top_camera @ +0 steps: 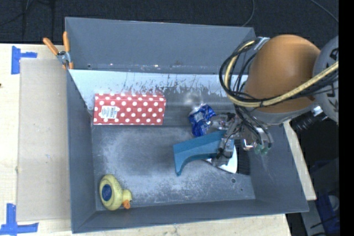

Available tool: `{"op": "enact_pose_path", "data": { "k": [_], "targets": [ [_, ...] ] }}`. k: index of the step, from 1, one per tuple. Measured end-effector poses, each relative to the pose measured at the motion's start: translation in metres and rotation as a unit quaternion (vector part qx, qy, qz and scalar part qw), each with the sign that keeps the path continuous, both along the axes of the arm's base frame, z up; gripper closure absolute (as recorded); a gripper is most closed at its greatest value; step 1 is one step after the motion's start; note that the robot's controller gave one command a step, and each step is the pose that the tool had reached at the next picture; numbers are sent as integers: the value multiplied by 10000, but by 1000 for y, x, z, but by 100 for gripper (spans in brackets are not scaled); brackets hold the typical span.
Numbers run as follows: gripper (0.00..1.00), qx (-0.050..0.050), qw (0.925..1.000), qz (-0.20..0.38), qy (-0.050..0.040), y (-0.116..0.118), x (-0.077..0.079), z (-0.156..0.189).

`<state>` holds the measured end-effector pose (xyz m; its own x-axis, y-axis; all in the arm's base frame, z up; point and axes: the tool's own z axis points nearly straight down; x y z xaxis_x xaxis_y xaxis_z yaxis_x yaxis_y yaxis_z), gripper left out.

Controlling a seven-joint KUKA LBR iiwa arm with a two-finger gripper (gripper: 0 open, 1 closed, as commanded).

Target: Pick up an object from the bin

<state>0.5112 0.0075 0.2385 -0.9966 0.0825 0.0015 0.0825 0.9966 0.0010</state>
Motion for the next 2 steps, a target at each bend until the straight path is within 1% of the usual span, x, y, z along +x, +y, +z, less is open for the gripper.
{"op": "enact_pose_path", "data": {
  "k": [1, 2],
  "targets": [
    [100, -6, 9989, -471, 68, 22, 0, -70],
    [100, -12, 9936, -1129, 53, 39, -13, -104]
  ]
}}
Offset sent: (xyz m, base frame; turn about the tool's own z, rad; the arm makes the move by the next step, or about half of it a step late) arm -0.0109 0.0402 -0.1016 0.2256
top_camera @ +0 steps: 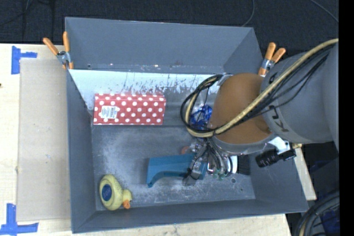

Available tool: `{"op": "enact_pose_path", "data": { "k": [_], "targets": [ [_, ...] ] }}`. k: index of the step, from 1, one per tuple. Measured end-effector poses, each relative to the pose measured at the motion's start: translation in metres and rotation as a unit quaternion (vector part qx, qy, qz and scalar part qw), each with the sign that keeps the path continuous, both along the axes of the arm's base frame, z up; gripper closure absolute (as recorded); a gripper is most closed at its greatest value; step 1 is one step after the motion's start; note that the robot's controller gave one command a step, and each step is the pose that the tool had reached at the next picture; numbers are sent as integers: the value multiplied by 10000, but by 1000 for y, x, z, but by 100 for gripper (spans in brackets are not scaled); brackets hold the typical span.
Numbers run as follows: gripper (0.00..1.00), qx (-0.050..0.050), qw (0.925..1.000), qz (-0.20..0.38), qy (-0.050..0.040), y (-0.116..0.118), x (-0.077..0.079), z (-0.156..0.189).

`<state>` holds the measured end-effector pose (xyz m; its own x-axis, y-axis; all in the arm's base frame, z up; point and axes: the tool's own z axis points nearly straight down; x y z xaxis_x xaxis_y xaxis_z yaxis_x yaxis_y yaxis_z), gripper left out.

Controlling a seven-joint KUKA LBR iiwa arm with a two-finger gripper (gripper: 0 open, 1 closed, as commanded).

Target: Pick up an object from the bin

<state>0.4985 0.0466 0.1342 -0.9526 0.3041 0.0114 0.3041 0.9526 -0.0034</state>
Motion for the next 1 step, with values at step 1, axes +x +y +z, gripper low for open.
{"op": "enact_pose_path", "data": {
  "k": [1],
  "targets": [
    [100, -6, 10000, 11, 43, 2, 2, 52]
  ]
}}
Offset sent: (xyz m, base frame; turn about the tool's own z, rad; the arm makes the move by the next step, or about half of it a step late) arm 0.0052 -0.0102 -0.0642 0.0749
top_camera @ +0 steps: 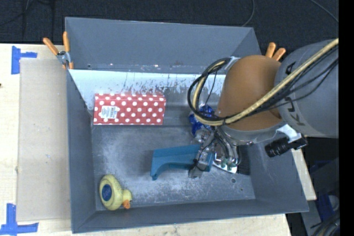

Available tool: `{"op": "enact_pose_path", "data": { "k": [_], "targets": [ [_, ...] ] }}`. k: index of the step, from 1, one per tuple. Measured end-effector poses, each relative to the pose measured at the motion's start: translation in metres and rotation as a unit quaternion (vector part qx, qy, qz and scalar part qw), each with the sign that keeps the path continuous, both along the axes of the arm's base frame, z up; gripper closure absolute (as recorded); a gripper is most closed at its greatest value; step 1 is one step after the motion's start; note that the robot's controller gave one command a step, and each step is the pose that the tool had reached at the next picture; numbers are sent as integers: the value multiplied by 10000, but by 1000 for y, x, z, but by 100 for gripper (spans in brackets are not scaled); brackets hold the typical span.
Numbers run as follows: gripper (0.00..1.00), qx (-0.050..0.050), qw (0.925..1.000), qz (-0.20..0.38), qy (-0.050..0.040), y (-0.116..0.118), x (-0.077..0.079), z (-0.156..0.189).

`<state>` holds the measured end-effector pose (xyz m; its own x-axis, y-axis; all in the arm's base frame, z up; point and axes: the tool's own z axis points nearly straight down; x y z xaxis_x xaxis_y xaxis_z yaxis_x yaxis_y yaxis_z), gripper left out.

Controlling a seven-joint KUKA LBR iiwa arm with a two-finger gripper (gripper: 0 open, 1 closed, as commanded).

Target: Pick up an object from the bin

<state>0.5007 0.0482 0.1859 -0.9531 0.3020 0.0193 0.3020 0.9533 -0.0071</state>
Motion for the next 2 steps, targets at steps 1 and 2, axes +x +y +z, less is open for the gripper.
{"op": "enact_pose_path", "data": {
  "k": [1, 2],
  "targets": [
    [100, 3, 9999, -138, -78, -4, 4, -25],
    [100, -11, 9998, -209, 57, -4, -4, 0]
  ]
}}
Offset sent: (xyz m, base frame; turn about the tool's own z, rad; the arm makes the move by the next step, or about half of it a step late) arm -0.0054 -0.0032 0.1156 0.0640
